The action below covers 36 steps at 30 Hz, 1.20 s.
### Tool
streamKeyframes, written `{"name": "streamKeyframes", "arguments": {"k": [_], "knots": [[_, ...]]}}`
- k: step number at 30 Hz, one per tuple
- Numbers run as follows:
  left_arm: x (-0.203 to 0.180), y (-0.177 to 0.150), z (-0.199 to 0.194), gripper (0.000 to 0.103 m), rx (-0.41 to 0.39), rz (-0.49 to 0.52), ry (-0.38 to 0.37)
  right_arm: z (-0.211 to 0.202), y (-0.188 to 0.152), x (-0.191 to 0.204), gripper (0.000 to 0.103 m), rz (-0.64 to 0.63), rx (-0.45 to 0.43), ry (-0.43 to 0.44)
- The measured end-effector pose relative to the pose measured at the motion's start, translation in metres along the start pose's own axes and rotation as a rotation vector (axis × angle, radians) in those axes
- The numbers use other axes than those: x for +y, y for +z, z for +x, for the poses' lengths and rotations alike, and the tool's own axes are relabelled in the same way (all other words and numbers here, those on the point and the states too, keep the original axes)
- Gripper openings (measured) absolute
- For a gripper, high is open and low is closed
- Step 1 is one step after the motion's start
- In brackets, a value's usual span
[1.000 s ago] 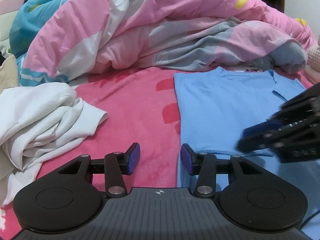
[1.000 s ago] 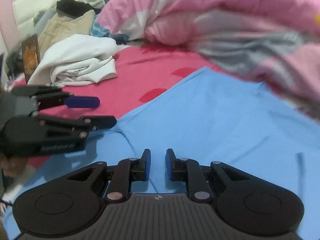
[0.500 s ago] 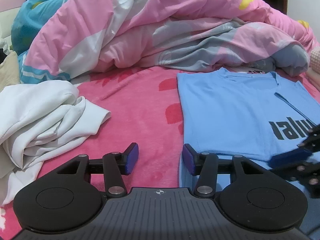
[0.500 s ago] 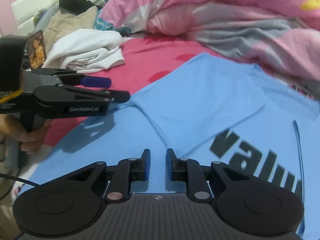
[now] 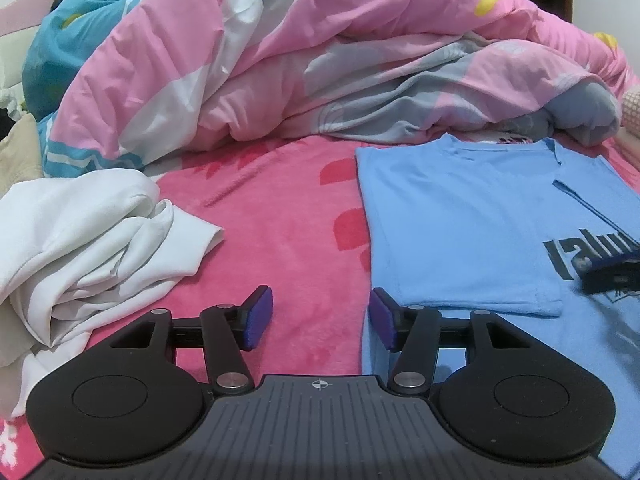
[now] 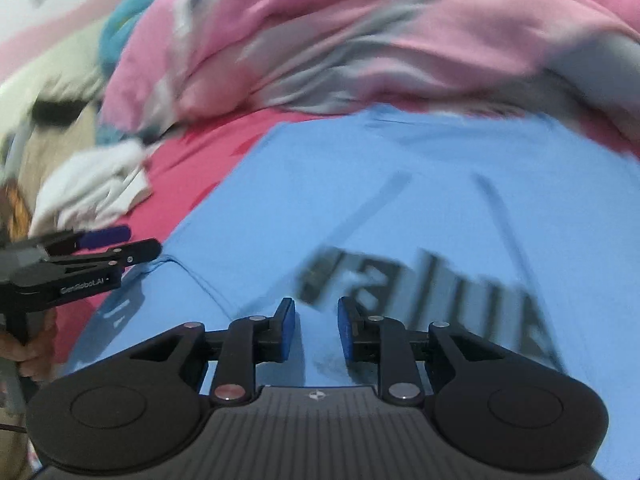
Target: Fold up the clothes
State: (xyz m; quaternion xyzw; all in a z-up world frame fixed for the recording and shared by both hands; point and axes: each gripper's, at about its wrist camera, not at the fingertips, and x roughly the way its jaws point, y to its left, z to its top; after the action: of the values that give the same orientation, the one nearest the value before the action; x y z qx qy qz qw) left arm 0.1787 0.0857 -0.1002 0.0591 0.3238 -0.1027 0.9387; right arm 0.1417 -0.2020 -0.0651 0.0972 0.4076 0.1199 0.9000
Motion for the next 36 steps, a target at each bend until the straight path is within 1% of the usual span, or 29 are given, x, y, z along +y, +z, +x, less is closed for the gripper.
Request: {"name": "streamKeyframes", "arguments": {"k": [4,9,13,16,20,23,27,29,31,32,33,34,36], "knots": [[-0.001,0.0,-0.001,0.055,-0.022,-0.004,0.012,-0.057,-0.03,-0.033,0.025,0.123,-0.051,-0.063],[-0.003,0.001,-0.005,0.057,-0.074,-0.005,0.053,-0.122,-0.068,-0.059,0.026,0.234,-0.138,-0.141],[-0.003,0.002,-0.008,0.058,-0.096,-0.024,0.054,-0.154,-0.102,-0.066,0.026,0.3,-0.188,-0.18],[-0.002,-0.001,-0.014,0.058,-0.124,-0.03,0.06,-0.167,-0.128,-0.062,0.026,0.327,-0.199,-0.204],[0.001,-0.009,-0.031,0.058,-0.185,-0.024,0.072,-0.18,-0.155,-0.046,0.026,0.299,-0.224,-0.225],[0.004,-0.016,-0.049,0.059,-0.254,-0.015,0.074,-0.186,-0.168,-0.03,0.026,0.247,-0.244,-0.225],[-0.005,-0.028,-0.079,0.06,-0.318,-0.013,0.038,-0.186,-0.174,-0.012,0.026,0.155,-0.266,-0.196],[-0.017,-0.036,-0.097,0.06,-0.284,-0.007,0.028,-0.184,-0.176,-0.004,0.026,0.105,-0.285,-0.208],[-0.034,-0.051,-0.119,0.061,-0.269,0.02,-0.007,-0.181,-0.177,-0.002,0.026,0.095,-0.297,-0.201],[-0.043,-0.059,-0.13,0.062,-0.263,0.034,-0.042,-0.179,-0.178,-0.002,0.026,0.094,-0.302,-0.193],[-0.053,-0.068,-0.14,0.065,-0.257,0.048,-0.08,-0.178,-0.179,-0.001,0.026,0.093,-0.307,-0.183],[-0.062,-0.074,-0.146,0.069,-0.242,0.052,-0.103,-0.176,-0.181,0.0,0.026,0.086,-0.311,-0.175],[-0.082,-0.087,-0.157,0.07,-0.211,0.057,-0.145,-0.172,-0.187,0.004,0.026,0.063,-0.317,-0.159]]}}
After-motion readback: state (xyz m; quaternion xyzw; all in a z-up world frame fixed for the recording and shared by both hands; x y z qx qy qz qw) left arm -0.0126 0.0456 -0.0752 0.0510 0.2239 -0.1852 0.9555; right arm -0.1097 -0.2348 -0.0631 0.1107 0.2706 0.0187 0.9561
